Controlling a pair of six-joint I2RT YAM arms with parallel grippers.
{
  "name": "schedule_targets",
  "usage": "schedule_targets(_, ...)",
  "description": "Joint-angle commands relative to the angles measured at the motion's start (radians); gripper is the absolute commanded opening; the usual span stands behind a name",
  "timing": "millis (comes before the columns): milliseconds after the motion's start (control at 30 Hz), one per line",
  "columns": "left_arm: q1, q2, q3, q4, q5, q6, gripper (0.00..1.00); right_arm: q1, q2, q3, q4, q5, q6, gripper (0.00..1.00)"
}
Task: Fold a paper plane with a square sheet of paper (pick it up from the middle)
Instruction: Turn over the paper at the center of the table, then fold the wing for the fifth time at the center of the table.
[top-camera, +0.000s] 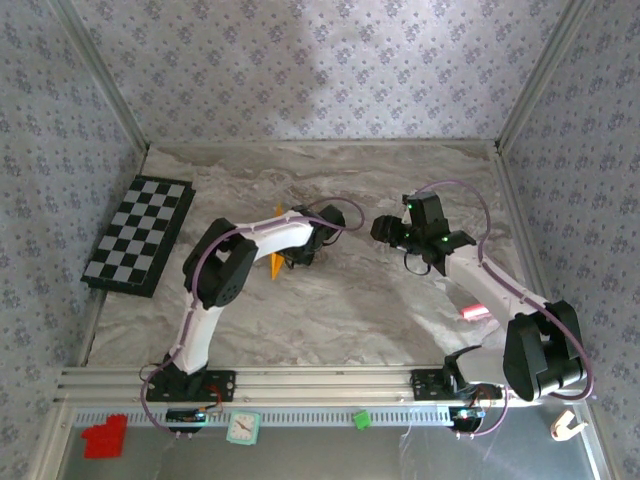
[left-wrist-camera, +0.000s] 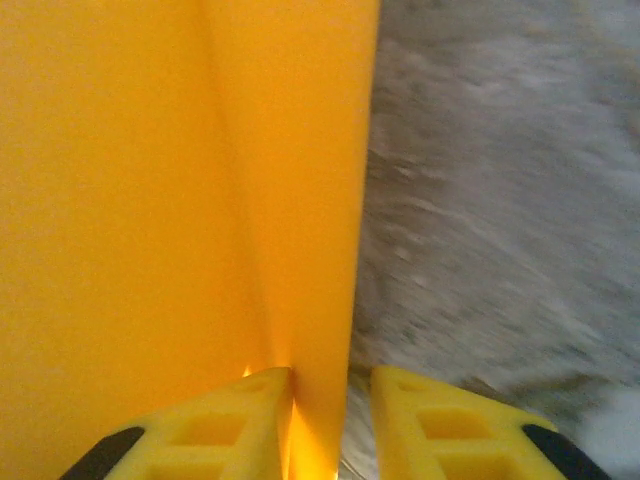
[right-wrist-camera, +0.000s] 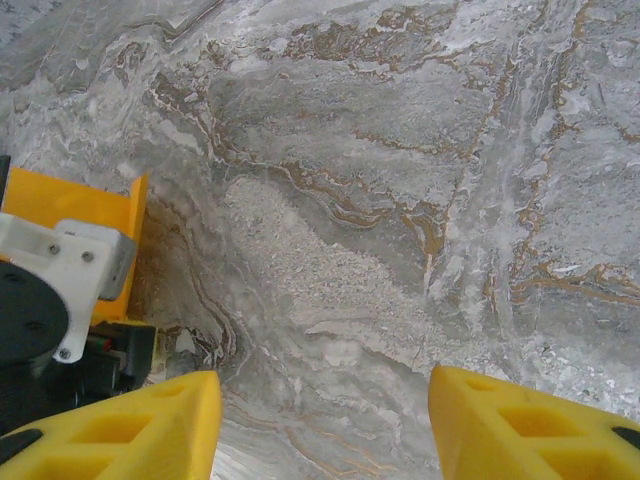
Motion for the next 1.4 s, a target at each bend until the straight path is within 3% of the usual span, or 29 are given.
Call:
schedule_targets(0,-0.019,-0.126,-0.03,0.027,0.225,-0.089,0.32,-0.009,-0.005,-0.009,-0.007,0.005,0.022,0.58)
schedule_targets(167,-0.027,-0.258,-0.16,0.167,0.489,-0.187,0.39,-0.023,-0.005,-0.027,0.024,-0.005,0.07,0.58)
schedule_targets(333,-0.048,-0.347,-0.228,0.257,0.587,-0.239,0.42,-0.037,-0.005,-0.038,0.041,-0.011,0.095,0.58)
schedule_targets(433,-0.051,-0.399,-0.253,0.279,0.594,-0.244,0.43,-0.039,-0.002,-0.036,0.04,-0.009,0.095,0.58)
schedule_targets(533,-0.042,-0.441,-0.271,0.275,0.531,-0.223,0.43,-0.039,0.006,-0.033,0.041,-0.015,0.097,0.58)
schedule_targets(667,0.023,-0.441,-0.303,0.268,0.511,-0.212,0.38,-0.039,0.023,-0.029,0.049,-0.032,0.101,0.58)
schedule_targets(1067,0.183,-0.304,-0.32,0.373,0.546,-0.236,0.37,-0.017,0.076,-0.008,0.06,-0.068,0.099,0.58)
schedule_targets(1367,0.209,-0.228,-0.344,0.456,0.624,-0.228,0.32,0.042,0.154,0.028,0.088,-0.101,0.104,0.58)
